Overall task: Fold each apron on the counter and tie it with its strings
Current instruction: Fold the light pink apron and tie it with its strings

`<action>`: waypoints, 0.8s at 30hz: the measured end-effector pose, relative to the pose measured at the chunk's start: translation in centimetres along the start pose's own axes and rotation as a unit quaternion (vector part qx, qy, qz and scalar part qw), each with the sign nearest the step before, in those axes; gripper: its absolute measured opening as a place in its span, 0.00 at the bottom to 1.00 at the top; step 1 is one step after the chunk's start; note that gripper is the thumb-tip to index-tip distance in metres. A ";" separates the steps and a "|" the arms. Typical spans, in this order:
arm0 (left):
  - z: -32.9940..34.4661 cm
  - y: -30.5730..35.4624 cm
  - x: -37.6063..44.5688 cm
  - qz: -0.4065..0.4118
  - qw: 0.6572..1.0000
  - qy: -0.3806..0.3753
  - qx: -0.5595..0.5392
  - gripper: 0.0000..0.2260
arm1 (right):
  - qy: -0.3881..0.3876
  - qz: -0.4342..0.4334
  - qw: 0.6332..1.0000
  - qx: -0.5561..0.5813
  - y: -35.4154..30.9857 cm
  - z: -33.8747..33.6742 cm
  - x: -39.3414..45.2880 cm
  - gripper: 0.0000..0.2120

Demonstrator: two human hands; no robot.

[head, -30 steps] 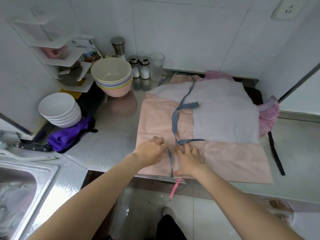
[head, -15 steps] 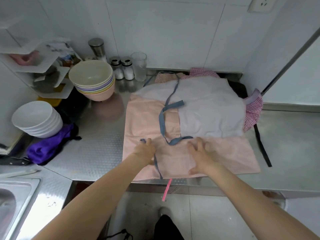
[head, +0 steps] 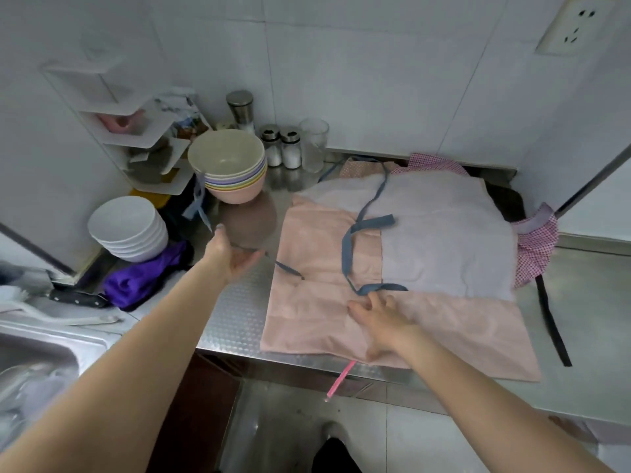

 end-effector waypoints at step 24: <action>7.7 -9.5 -6.0 0.406 0.419 -0.276 0.764 0.20 | 0.044 0.142 0.983 0.105 5.7 -4.0 -1.0 0.13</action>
Point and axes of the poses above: each hand's wrist, its own x-axis towards the middle knuckle, its own z-axis out of the palm, y = z × x, the point moved 5 cm from there along x, towards the middle knuckle, and after that the axes turned 13 degrees about y, right-handed, at the moved point
